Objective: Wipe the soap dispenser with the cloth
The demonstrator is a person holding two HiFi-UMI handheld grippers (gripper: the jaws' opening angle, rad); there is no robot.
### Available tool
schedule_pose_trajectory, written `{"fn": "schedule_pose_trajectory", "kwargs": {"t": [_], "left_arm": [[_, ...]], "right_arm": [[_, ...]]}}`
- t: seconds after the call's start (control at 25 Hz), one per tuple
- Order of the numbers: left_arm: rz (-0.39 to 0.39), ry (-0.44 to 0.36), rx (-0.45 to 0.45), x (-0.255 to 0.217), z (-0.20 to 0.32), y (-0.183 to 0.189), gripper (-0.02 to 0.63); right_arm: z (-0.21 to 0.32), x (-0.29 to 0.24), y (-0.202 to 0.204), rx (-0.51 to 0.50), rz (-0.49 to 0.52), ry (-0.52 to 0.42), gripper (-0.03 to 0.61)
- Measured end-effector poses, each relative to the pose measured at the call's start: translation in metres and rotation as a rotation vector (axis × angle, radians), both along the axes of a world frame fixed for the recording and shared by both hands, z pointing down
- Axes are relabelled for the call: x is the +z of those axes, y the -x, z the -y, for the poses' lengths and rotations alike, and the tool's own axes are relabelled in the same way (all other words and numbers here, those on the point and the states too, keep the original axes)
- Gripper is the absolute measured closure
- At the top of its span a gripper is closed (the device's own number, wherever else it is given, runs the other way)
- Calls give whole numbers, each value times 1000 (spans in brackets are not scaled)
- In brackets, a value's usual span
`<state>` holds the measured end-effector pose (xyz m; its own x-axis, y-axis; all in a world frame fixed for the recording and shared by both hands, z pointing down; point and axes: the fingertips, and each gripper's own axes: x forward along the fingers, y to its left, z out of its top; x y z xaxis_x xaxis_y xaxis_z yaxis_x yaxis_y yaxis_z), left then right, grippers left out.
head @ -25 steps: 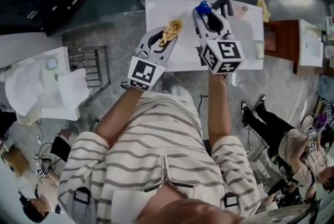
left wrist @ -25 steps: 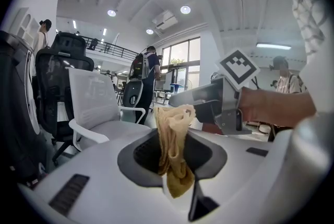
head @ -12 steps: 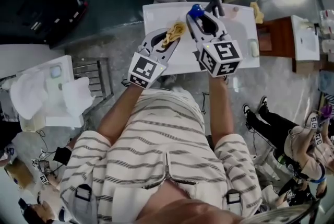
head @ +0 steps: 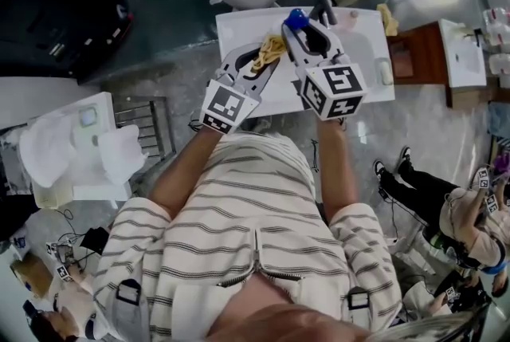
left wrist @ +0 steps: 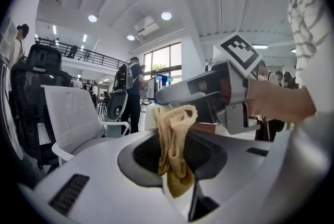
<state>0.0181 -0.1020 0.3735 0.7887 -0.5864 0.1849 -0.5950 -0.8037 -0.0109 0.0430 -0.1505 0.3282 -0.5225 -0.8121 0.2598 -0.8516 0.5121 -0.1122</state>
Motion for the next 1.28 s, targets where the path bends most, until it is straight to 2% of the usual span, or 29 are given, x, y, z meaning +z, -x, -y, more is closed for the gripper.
{"fn": "schedule_pose_trajectory", "kwargs": {"t": [0.2, 0.52, 0.84, 1.12, 1.28], "left_arm": [[4, -39, 17, -7, -3, -12, 520], [-19, -53, 10, -11, -3, -33, 520], [-43, -23, 38, -8, -1, -53, 520], [-46, 58, 35, 8, -1, -65, 522], [-26, 57, 31, 18, 2, -66, 520]], "right_arm": [[-4, -6, 2, 13, 1, -10, 453], [-10, -15, 0, 28, -14, -18, 453], [-13, -19, -10, 55, -42, -34, 453], [-17, -29, -19, 64, -22, -52, 453], [-16, -31, -23, 71, 2, -49, 453]]}}
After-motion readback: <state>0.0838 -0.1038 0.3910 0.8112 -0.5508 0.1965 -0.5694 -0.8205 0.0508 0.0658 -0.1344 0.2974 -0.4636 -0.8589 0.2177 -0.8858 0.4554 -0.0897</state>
